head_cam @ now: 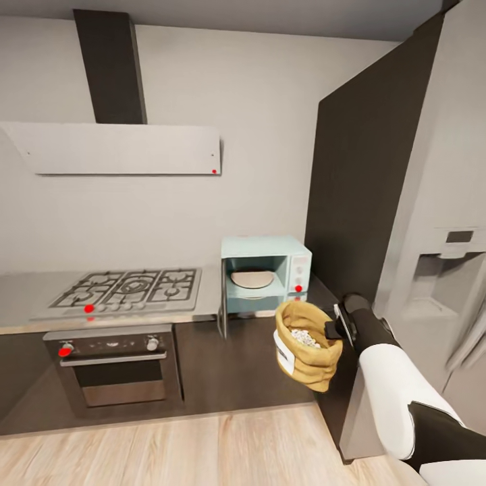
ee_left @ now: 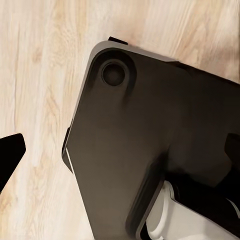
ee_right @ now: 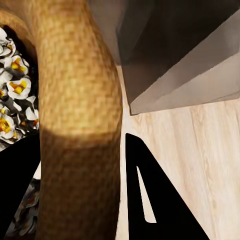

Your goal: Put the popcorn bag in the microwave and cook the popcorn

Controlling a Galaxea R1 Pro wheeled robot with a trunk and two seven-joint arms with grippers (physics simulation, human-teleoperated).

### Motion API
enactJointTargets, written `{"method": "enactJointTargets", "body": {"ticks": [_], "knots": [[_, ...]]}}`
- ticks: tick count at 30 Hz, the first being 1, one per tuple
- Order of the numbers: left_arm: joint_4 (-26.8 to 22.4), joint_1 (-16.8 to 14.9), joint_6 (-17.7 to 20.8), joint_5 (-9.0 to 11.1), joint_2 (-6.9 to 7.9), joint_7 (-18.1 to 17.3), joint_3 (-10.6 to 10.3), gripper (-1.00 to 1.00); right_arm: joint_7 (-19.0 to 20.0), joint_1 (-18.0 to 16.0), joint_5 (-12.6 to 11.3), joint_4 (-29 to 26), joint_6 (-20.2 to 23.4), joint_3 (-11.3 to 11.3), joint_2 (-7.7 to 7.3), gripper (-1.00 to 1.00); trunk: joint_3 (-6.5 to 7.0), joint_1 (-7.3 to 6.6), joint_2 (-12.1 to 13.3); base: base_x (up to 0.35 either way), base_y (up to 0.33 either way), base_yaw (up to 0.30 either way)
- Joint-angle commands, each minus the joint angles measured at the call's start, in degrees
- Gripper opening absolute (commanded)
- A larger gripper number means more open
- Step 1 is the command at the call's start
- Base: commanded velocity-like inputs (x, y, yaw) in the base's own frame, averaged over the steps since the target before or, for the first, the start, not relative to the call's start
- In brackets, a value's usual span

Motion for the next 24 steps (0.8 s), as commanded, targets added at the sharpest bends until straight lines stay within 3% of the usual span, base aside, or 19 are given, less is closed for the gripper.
{"method": "enactJointTargets", "body": {"ticks": [1,4,7,9,10,20,24], "knots": [[0.02,-0.01,-0.18,0.55,-0.08,0.10,-0.12,1.00,0.55,-0.03,0.52,-0.07,0.09,-0.40,0.17,-1.00,-0.02,0.05,-0.03,0.325,0.000,0.000],[0.02,-0.01,-0.23,0.64,-0.10,0.10,-0.07,1.00,0.44,-0.03,0.64,-0.07,0.09,-0.31,2.25,-1.00,-0.02,0.05,-0.03,0.254,0.000,0.000],[0.02,-0.01,-0.26,0.70,-0.10,0.10,-0.07,1.00,0.19,-0.03,1.09,-0.11,0.09,-0.19,2.73,-1.00,-0.02,0.05,-0.03,0.036,0.000,0.000],[0.02,-0.01,-0.26,0.71,-0.10,0.10,-0.04,1.00,-0.14,-0.03,1.35,-0.15,0.09,3.52,5.69,-1.00,-0.02,0.05,-0.03,0.002,0.000,0.000],[0.02,-0.01,-0.26,0.71,-0.10,0.10,-0.04,1.00,-0.16,-0.03,1.35,-0.11,0.09,3.78,6.31,-1.00,-0.02,0.05,-0.03,0.000,0.000,0.000],[0.02,-0.01,-0.27,0.71,-0.10,0.10,-0.03,1.00,0.17,-0.51,0.70,0.72,0.09,3.97,6.69,-1.00,-0.02,0.05,-0.03,0.000,0.000,0.000],[0.02,-0.01,-0.30,0.66,-0.10,0.10,-0.03,1.00,0.20,-2.82,0.57,1.67,0.09,3.95,6.74,-1.00,-0.02,0.05,-0.03,0.000,0.000,0.000]]}}
